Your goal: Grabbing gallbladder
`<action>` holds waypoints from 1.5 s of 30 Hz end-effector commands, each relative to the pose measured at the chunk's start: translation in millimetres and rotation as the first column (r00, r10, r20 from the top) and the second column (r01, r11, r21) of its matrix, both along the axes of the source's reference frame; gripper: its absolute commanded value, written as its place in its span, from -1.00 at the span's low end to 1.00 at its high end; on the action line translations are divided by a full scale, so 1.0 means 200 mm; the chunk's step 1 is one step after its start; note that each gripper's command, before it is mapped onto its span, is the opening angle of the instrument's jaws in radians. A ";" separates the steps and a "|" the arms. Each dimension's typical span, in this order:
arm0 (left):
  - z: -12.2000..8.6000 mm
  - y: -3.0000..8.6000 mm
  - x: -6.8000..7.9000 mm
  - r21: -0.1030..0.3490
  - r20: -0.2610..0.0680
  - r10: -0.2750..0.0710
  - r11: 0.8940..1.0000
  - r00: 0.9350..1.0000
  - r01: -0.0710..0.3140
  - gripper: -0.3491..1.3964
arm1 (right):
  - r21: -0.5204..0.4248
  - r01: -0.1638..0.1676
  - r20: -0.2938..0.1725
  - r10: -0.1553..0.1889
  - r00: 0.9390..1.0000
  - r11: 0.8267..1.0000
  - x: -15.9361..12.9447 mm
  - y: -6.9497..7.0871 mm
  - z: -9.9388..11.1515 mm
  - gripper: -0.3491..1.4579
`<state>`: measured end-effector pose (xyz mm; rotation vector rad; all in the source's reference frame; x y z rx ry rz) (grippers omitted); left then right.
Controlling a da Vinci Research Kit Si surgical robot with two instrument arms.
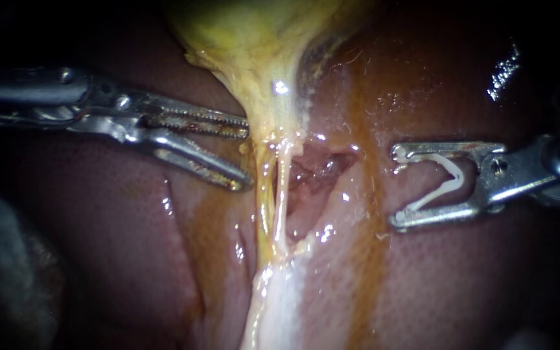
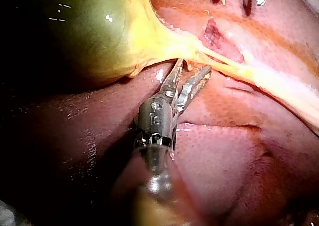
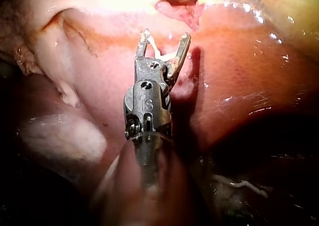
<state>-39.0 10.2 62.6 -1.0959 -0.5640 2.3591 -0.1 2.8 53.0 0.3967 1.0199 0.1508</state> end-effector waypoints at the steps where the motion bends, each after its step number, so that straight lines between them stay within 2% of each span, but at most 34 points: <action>1: 0.000 0.000 0.000 0.000 0.000 0.000 1.000 1.000 0.000 -0.46 | 0.000 0.000 0.000 0.000 1.000 1.000 0.000 0.000 0.000 -0.06; 13: -0.003 0.000 0.001 0.002 0.001 0.000 1.000 1.000 0.000 -0.98 | 0.000 0.000 0.000 0.000 1.000 1.000 0.000 0.000 0.000 -0.06; 20: -0.007 -0.001 0.002 0.001 0.004 0.005 1.000 1.000 -0.005 -1.00 | 0.000 0.000 0.000 0.000 1.000 1.000 0.000 0.000 0.000 -0.06; 26: -0.015 -0.003 0.006 0.105 -0.001 -0.013 0.994 1.000 0.013 -1.00 | 0.000 0.000 0.000 0.000 1.000 1.000 0.000 0.000 0.000 -0.06; 32: -0.028 0.005 0.014 0.140 0.001 -0.011 0.990 1.000 0.011 -1.00 | 0.000 0.000 0.000 0.000 1.000 1.000 0.000 0.000 0.000 -0.06; 39: -0.042 0.016 0.029 0.129 -0.013 -0.028 0.991 1.000 0.029 -1.00 | 0.000 0.000 0.000 0.000 1.000 1.000 0.000 0.000 0.000 -0.06; 42: -0.046 0.019 0.033 0.128 -0.014 -0.035 0.991 0.999 0.036 -1.00 | 0.000 0.000 0.000 0.000 1.000 1.000 0.000 0.000 0.000 -0.06; 45: -0.047 0.020 0.033 0.127 -0.013 -0.039 0.991 0.999 0.040 -1.00 | 0.000 0.000 0.000 0.000 1.000 1.000 0.000 0.000 0.000 -0.06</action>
